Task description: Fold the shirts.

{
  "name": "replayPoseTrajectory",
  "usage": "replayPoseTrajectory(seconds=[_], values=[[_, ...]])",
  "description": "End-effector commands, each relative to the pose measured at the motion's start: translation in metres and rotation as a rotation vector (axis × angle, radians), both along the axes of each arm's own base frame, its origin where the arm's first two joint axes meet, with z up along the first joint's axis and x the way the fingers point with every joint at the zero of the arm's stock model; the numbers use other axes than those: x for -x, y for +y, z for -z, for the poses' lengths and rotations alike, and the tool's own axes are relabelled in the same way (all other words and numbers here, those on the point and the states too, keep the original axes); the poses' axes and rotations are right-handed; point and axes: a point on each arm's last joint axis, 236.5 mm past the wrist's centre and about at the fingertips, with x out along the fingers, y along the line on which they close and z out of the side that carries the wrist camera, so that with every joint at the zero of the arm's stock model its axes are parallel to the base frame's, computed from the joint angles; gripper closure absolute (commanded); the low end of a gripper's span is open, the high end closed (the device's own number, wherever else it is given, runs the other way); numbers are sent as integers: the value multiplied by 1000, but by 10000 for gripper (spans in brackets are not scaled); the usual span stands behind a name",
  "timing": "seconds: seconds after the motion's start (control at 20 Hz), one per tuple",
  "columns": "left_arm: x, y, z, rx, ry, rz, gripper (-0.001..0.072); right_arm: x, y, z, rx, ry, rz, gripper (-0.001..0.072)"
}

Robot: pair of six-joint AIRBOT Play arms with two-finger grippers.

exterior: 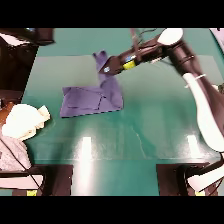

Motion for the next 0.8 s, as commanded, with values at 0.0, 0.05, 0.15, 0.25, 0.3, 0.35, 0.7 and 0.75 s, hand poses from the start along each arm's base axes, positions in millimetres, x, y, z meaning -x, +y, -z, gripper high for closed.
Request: replayPoseTrajectory(seconds=[0.0, 0.05, 0.15, 0.25, 0.3, 0.35, 0.7, 0.75], values=[[27, 41, -33, -61, -52, -64, 683, 3, 57, 40, -7, -28, -17, 695], [32, 44, -34, -65, -43, -66, 683, 3, 72, 51, -11, -38, -9, 694], [37, 43, -28, -70, -12, -60, 683, 10, 104, 74, -15, -53, -10, 679], [40, 42, -24, -69, 8, -54, 683, 38, 135, 91, -40, -72, -95, 273], [40, 42, -24, -69, 9, -54, 683, 50, 145, 96, -51, -59, -122, 143], [40, 42, -24, -70, 9, -55, 683, 54, 148, 100, -43, -59, -135, 102], [43, 41, -20, -69, 28, -48, 683, 7, 1, 123, 273, 74, -112, 116], [43, 41, -20, -69, 29, -48, 683, -5, -30, 126, 323, 107, -71, 117]])
